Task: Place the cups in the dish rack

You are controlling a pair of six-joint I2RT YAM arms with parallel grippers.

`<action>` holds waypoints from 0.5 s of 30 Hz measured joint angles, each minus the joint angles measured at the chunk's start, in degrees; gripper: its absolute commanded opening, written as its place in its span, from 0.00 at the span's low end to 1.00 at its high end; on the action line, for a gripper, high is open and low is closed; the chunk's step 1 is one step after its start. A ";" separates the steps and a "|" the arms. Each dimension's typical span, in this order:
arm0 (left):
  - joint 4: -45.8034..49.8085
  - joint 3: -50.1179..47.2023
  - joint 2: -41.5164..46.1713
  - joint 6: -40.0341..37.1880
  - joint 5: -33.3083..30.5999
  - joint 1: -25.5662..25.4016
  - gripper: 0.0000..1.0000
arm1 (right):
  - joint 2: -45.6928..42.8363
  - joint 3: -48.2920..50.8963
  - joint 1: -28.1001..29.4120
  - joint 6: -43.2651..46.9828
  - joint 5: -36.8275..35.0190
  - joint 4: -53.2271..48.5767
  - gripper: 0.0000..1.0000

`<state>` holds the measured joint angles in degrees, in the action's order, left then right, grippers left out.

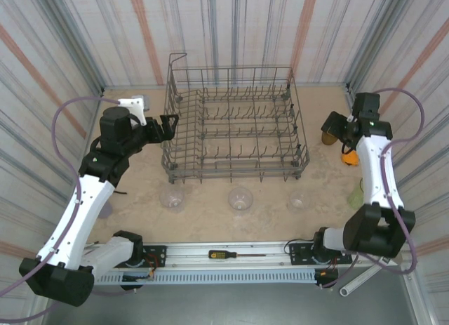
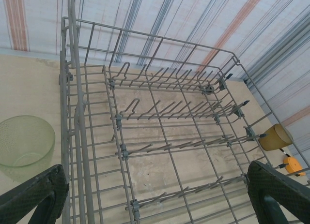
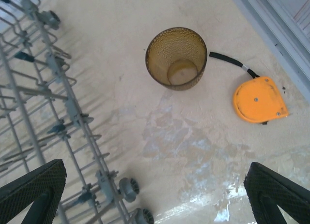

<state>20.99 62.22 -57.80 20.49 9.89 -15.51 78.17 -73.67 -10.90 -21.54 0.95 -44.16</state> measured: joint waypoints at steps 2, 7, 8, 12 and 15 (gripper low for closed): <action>-0.24 -0.09 0.28 -0.09 -0.28 0.00 0.99 | 3.91 -2.21 0.00 0.31 0.02 0.00 1.00; -0.22 -0.09 0.63 -0.31 -0.44 -0.09 0.99 | 11.21 -6.73 0.00 1.11 0.04 0.00 0.95; -0.24 -0.09 0.63 -0.28 -0.37 -0.11 0.99 | 12.35 -7.56 0.00 1.20 0.07 -0.02 0.93; -0.22 -0.09 0.63 -0.28 0.85 -0.33 0.99 | 18.23 -12.63 0.00 1.92 0.46 -0.55 0.83; 0.07 -0.09 0.57 -0.55 1.64 -0.33 0.99 | 22.12 -16.22 0.17 2.47 0.46 -1.01 0.80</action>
<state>21.06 62.13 -57.23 19.94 11.53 -15.84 100.29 -89.89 -10.72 -19.07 1.41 -45.17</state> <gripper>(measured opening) 0.987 0.813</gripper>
